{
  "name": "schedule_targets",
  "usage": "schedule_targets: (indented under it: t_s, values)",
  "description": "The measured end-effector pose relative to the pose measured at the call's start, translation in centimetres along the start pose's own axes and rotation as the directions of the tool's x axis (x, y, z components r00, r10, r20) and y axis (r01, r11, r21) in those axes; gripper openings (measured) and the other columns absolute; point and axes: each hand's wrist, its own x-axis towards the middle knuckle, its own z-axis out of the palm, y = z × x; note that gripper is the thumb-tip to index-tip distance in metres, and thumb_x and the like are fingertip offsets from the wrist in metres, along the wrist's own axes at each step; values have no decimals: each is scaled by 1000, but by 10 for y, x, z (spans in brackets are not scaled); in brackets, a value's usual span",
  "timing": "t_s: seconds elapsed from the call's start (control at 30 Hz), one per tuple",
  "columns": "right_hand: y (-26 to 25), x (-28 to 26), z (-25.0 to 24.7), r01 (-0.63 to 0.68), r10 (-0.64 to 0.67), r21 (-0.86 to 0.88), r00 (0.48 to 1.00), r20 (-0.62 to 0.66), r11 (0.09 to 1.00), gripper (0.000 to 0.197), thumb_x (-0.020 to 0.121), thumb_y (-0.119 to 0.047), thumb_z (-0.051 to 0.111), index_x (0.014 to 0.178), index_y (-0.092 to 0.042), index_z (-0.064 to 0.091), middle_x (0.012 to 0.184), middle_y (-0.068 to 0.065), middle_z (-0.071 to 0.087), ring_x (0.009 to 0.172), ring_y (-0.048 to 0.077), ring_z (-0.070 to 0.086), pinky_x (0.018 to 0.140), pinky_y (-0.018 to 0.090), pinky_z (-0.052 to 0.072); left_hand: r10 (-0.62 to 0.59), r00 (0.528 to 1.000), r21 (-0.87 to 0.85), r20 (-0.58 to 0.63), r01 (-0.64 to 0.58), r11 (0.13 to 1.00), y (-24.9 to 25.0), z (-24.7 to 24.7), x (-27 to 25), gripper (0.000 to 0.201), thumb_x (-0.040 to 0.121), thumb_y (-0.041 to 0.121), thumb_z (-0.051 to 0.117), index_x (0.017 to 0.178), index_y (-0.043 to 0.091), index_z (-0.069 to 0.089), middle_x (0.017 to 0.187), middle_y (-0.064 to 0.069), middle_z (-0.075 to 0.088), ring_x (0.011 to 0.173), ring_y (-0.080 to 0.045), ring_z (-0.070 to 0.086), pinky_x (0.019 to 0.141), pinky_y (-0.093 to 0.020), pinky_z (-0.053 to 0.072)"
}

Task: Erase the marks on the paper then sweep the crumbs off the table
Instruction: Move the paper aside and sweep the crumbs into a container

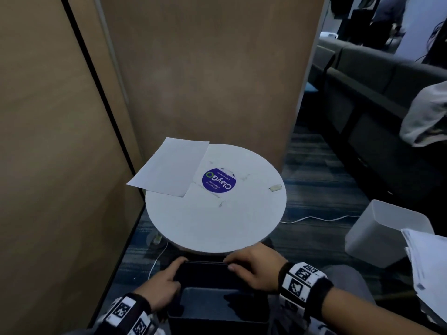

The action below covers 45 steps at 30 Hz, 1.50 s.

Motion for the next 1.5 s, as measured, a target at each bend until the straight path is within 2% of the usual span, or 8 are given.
schedule_targets:
  t_s: [0.17, 0.33, 0.5, 0.67, 0.83, 1.07, 1.27, 1.5]
  values:
    - [15, -13, -40, -143, 141, -21, 988, -61, 990, 46, 88, -54, 44, 117, -27, 68, 116, -10, 69, 101, 10, 66, 94, 32, 51, 98, 993, -107, -73, -105, 989, 25, -16, -39, 69, 86, -6, 41, 123, 51, 47, 124, 8, 63, 114, -19, 59, 89, -29, 48]
    - [8, -3, -77, -192, 218, 128, 946, -240, 973, 62, 93, -47, 59, 146, -22, 40, 136, -8, 47, 116, 12, 55, 98, 20, 41, 146, 939, -76, -311, -178, 981, 73, -60, -50, 59, 85, -1, 48, 122, 45, 50, 93, -12, 68, 82, -29, 65, 71, -41, 53]
    - [21, 35, -114, -328, 469, 393, 812, -347, 859, 58, 88, -44, 65, 137, -22, 43, 103, -13, 60, 101, 22, 65, 89, 46, 55, 177, 851, 35, -494, -184, 982, 140, -103, -23, 54, 91, 5, 47, 134, 36, 37, 92, -12, 66, 52, -27, 63, 45, -29, 50]
    - [61, 88, -147, -352, 535, 475, 778, -331, 806, 51, 91, -25, 63, 137, -18, 44, 131, 2, 59, 122, 17, 55, 102, 30, 43, 203, 782, 98, -589, -180, 979, 185, -130, 48, 54, 95, 16, 49, 147, 19, 35, 88, -9, 71, 70, -27, 72, 64, -38, 61]
    - [124, 156, -151, -422, 603, 501, 747, -280, 755, 55, 96, -16, 50, 147, -20, 30, 144, 9, 51, 130, 29, 51, 109, 38, 40, 245, 824, 290, -510, -104, 951, 212, -153, 140, 34, 96, 21, 49, 129, 17, 55, 120, -11, 67, 107, -31, 62, 85, -33, 49]
    - [187, 194, -126, -584, 727, 472, 656, -205, 660, 56, 104, -27, 39, 156, -30, 18, 145, 12, 50, 127, 32, 53, 103, 34, 41, 273, 896, 179, -351, -222, 958, 202, -166, 216, 52, 97, 20, 48, 146, 34, 36, 136, -4, 59, 117, -24, 58, 97, -34, 46]
    - [181, 189, -125, -505, 607, 344, 717, -343, 792, 61, 101, -31, 50, 154, -19, 22, 162, 3, 23, 147, 24, 27, 120, 41, 26, 104, 813, 362, -572, 137, 922, 124, -224, 218, 44, 97, 23, 48, 142, 21, 47, 155, -7, 35, 140, -28, 38, 113, -38, 33]
    - [126, 156, -86, -300, 296, 35, 904, -309, 953, 46, 96, -27, 55, 140, -23, 45, 154, -2, 32, 143, 17, 27, 116, 28, 21, -172, 894, 640, -413, 419, 644, 74, -177, 173, 45, 102, 47, 28, 135, 22, 45, 138, -11, 41, 127, -31, 45, 104, -42, 38]
